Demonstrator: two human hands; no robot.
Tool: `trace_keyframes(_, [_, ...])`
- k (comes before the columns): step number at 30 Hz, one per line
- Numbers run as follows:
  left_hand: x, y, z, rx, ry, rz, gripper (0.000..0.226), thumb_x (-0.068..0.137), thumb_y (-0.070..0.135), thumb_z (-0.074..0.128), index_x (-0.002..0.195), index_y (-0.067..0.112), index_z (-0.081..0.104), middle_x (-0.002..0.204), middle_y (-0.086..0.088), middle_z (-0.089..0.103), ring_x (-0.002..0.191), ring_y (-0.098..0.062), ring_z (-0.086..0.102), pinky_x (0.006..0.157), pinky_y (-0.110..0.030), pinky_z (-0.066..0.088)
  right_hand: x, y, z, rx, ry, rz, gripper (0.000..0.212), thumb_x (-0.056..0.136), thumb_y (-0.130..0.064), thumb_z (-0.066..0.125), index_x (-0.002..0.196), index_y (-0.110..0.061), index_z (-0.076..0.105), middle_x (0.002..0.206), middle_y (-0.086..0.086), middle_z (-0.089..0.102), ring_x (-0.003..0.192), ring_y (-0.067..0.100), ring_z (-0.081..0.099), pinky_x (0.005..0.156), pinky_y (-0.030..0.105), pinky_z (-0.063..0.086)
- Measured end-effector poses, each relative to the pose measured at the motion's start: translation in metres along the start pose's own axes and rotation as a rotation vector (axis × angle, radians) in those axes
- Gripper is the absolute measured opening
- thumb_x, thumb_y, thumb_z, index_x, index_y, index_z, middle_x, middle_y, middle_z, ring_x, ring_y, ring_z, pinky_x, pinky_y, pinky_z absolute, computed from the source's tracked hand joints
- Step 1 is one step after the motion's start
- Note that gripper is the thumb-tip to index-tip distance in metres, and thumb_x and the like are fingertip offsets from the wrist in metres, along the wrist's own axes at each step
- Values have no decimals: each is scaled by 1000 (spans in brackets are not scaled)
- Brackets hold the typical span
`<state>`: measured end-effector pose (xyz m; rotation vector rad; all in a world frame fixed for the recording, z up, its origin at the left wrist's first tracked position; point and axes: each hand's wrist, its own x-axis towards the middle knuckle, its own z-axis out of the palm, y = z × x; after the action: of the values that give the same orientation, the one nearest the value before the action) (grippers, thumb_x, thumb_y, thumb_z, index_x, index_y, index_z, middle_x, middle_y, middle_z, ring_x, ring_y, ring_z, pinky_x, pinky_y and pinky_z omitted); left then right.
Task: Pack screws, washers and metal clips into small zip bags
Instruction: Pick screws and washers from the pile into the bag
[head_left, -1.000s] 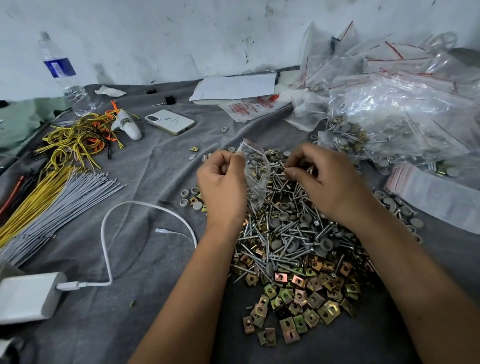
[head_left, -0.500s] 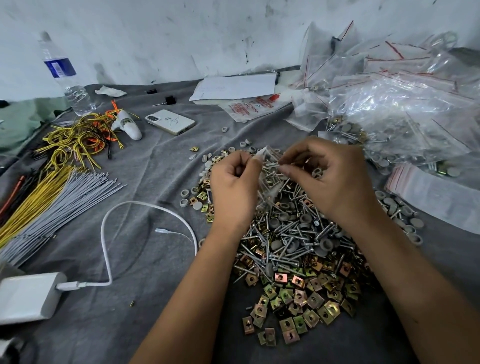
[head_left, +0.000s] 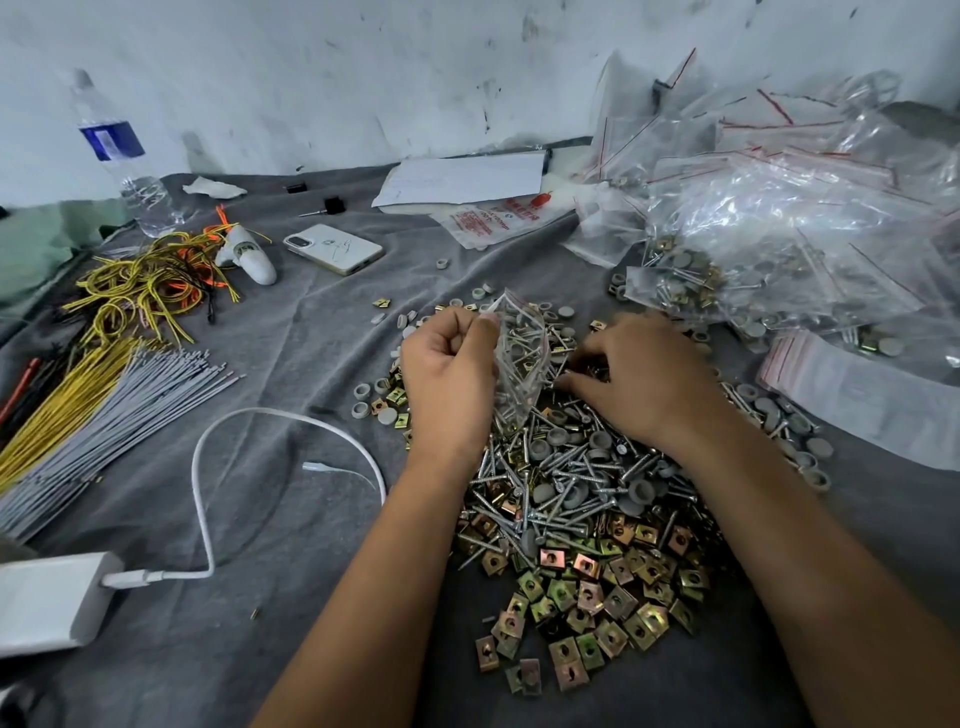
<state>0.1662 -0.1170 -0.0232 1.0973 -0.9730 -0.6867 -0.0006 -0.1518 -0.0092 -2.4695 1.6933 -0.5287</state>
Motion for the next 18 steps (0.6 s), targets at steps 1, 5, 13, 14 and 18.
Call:
trace_keyframes(1, [0,0,0,3,2,1,30,89,21,62,65,8,49,54,-5,38,55,-22,33,51,-28,29,1,-2,0,-13,-11,-1,35,88,-58,69,108,-29,76,107,2,63,110,26,54,87,36,46])
trace_keyframes(5, [0,-1,0,-1,22,-3,35,88,20,62,61,8,43,53,-2,37,48,-16,35,47,-24,30,4,-3,1,-4,9,-37,27,91,-47,72,107,-27,78,104,1,61,108,24,54,86,35,47])
trace_keyframes(13, [2,-3,0,-10,33,0,32,89,20,62,64,8,46,54,-2,36,48,-16,33,46,-24,29,4,2,0,425,187,46,8,94,-26,73,97,-19,73,93,-6,68,82,5,63,68,16,46])
trace_keyframes(14, [2,-3,0,-11,33,-1,32,89,20,62,64,8,46,54,-2,35,48,-16,33,46,-24,28,3,1,-1,484,209,63,6,95,-24,72,96,-19,71,90,-9,69,80,-1,63,64,8,44])
trace_keyframes(18, [2,-3,0,-20,36,4,35,89,20,62,65,3,45,53,0,36,48,-16,33,46,-25,29,0,0,-2,553,209,55,11,87,-19,80,88,-21,69,85,-10,71,77,0,67,63,7,46])
